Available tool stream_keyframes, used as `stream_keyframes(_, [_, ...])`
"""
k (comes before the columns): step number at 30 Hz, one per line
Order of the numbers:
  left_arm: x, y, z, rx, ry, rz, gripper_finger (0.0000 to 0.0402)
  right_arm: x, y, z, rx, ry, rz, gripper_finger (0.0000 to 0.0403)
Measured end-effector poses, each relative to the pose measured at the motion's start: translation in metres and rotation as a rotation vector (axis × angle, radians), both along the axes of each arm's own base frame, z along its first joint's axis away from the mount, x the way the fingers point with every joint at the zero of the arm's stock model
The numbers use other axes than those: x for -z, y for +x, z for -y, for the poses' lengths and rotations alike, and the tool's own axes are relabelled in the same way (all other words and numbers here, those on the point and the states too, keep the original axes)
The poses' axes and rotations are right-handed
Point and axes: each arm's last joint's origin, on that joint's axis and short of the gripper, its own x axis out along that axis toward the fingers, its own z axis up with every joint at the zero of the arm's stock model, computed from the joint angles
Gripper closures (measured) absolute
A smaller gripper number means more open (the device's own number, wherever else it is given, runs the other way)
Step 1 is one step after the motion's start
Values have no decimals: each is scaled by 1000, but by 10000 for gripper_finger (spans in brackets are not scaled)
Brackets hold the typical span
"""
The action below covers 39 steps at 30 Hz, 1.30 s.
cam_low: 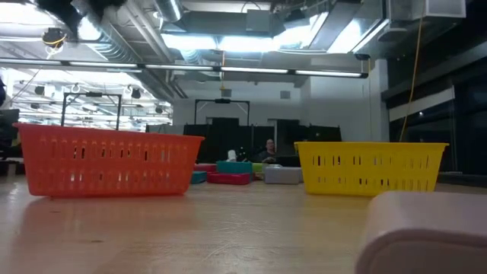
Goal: Pick & Place Office items
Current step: Put the violet charger adapter into the orange bin
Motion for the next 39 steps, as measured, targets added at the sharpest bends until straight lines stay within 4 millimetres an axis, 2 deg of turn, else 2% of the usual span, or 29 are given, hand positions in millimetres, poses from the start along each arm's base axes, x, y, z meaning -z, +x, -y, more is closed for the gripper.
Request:
stream_keyframes(3, [40,1,7,-74,-17,-137,84,11,14,-2,-71,13,-112,126])
stream_keyframes(5, [58,-2,12,-144,-23,-188,84,14,19,-4,-135,29,-152,126])
stream_keyframes(9, [82,4,22,-262,-19,-135,84,12,16,-4,-175,70,-159,126])
stream_keyframes(15, [112,22,27,-430,-37,69,80,6,9,-4,-207,113,-123,126])
stream_keyframes(20, [141,27,17,-458,55,-22,78,-2,-1,-4,-213,96,-39,126])
stream_keyframes(25, [156,37,8,-354,156,-107,79,-8,-8,-4,-212,83,22,126])
stream_keyframes(31, [168,55,3,-293,100,-89,79,-17,-13,-4,-234,49,57,126])
stream_keyframes(39, [182,63,4,-262,74,-133,80,-21,-15,-5,-270,37,47,126])
